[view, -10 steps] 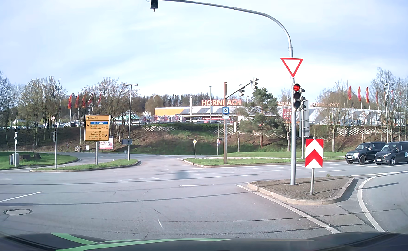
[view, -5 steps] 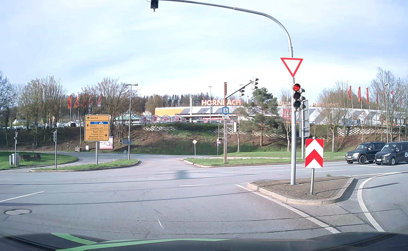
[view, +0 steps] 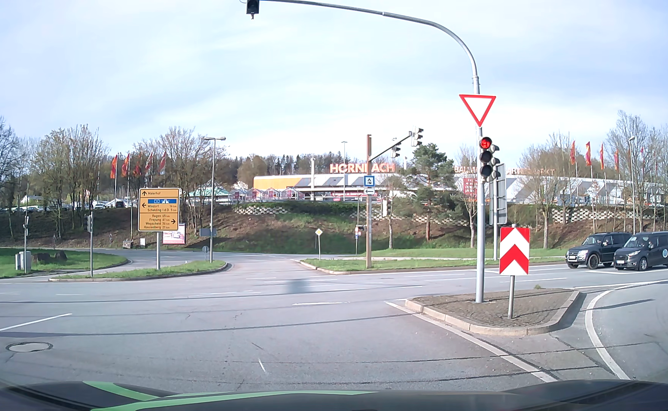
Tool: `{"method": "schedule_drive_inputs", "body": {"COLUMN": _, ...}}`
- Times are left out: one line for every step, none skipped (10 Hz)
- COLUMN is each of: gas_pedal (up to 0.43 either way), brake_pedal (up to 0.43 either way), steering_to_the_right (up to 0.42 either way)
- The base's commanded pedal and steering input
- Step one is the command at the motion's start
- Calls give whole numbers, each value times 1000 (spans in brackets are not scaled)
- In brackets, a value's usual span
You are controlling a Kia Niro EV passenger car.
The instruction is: Follow the waypoints while adhering to traffic rules and regulations
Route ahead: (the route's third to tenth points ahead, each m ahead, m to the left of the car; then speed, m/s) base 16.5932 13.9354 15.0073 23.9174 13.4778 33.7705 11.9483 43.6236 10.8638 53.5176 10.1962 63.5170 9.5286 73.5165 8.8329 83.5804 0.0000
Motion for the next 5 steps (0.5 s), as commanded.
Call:
{"method": "schedule_drive_inputs", "body": {"gas_pedal": 0, "brake_pedal": 384, "steering_to_the_right": -2}}
{"method": "schedule_drive_inputs", "body": {"gas_pedal": 0, "brake_pedal": 384, "steering_to_the_right": -2}}
{"method": "schedule_drive_inputs", "body": {"gas_pedal": 0, "brake_pedal": 384, "steering_to_the_right": -2}}
{"method": "schedule_drive_inputs", "body": {"gas_pedal": 0, "brake_pedal": 384, "steering_to_the_right": -2}}
{"method": "schedule_drive_inputs", "body": {"gas_pedal": 0, "brake_pedal": 384, "steering_to_the_right": -2}}
